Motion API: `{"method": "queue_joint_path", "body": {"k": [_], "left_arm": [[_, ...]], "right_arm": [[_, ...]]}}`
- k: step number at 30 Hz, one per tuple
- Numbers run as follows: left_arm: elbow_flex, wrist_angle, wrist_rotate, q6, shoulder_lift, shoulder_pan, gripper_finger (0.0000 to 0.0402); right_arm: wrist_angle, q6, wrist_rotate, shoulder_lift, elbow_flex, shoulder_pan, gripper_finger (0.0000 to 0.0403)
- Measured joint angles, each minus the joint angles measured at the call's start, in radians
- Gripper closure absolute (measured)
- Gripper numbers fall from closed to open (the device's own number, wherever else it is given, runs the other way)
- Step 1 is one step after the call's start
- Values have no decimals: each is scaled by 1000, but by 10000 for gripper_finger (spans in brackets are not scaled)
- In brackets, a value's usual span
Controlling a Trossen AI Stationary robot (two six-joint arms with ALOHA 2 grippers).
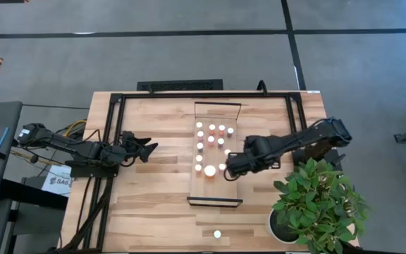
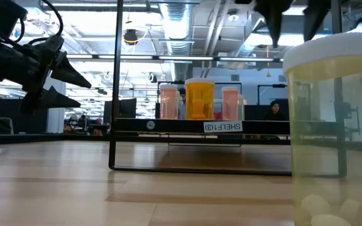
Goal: Pick and place medicine bottles onto shelf by color
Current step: Put the yellow pill bottle on the shelf
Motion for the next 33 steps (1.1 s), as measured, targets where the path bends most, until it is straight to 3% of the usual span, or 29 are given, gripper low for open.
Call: {"method": "queue_joint_path", "body": {"k": [5,13,19,23,29,33], "left_arm": [[0,0,0,0,0,0,99],[0,0,0,0,0,0,99],[0,0,0,0,0,0,99],[0,0,0,0,0,0,99],[0,0,0,0,0,0,99],[0,0,0,0,0,0,99]], "right_arm": [[-47,99,17,-6,0,41,154],[7,52,11,-27,-1,97,154],[63,48,-52,-99,-1,95,154],[164,-74,-85,-143,0,95,154],[233,-191,-222,-167,0,81,154],[275,-354,-301,-149,0,89,154]]}}
